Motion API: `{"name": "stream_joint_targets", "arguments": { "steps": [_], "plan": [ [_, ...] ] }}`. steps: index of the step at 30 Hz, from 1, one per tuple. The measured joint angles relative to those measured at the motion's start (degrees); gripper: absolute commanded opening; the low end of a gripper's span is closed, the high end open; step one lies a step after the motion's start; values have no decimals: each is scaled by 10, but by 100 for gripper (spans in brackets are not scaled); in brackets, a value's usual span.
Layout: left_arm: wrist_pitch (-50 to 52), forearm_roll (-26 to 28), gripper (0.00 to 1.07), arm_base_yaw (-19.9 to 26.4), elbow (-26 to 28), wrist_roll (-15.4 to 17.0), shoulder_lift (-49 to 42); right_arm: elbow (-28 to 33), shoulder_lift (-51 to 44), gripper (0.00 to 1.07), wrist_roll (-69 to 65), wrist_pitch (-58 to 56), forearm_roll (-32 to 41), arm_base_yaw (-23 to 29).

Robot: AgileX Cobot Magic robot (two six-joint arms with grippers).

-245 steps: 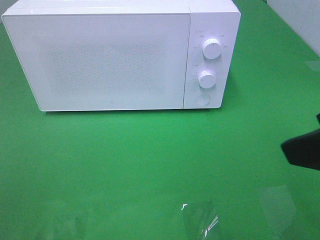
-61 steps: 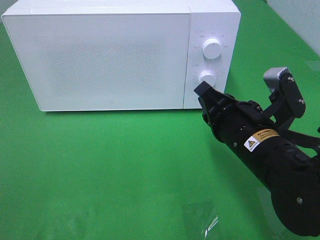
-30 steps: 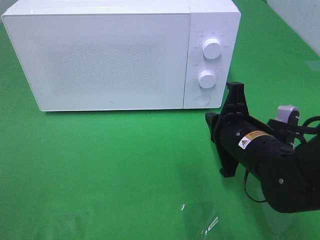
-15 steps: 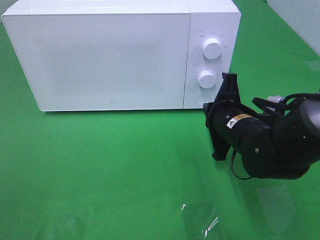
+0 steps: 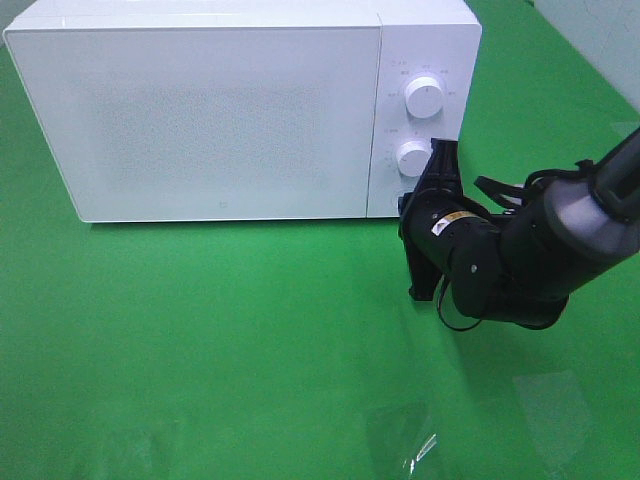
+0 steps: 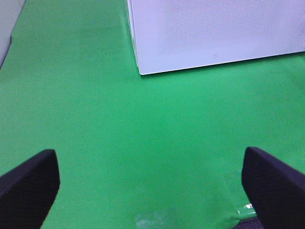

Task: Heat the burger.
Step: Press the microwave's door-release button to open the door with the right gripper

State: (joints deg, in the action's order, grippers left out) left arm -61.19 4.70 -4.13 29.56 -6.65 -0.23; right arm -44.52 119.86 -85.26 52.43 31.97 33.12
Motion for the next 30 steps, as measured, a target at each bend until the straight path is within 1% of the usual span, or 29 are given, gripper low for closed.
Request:
{"name": "stream_joint_targets", "arguments": {
  "steps": [6, 13, 30],
  "plan": [
    [0, 0, 96, 0, 0, 0, 0, -31, 23, 0, 3, -7, -2, -21],
    [0, 0, 96, 0, 0, 0, 0, -45, 34, 0, 7, -15, 1, -22],
    [0, 0, 96, 0, 0, 0, 0, -45, 40, 0, 11, 14, 17, -19]
  ]
}}
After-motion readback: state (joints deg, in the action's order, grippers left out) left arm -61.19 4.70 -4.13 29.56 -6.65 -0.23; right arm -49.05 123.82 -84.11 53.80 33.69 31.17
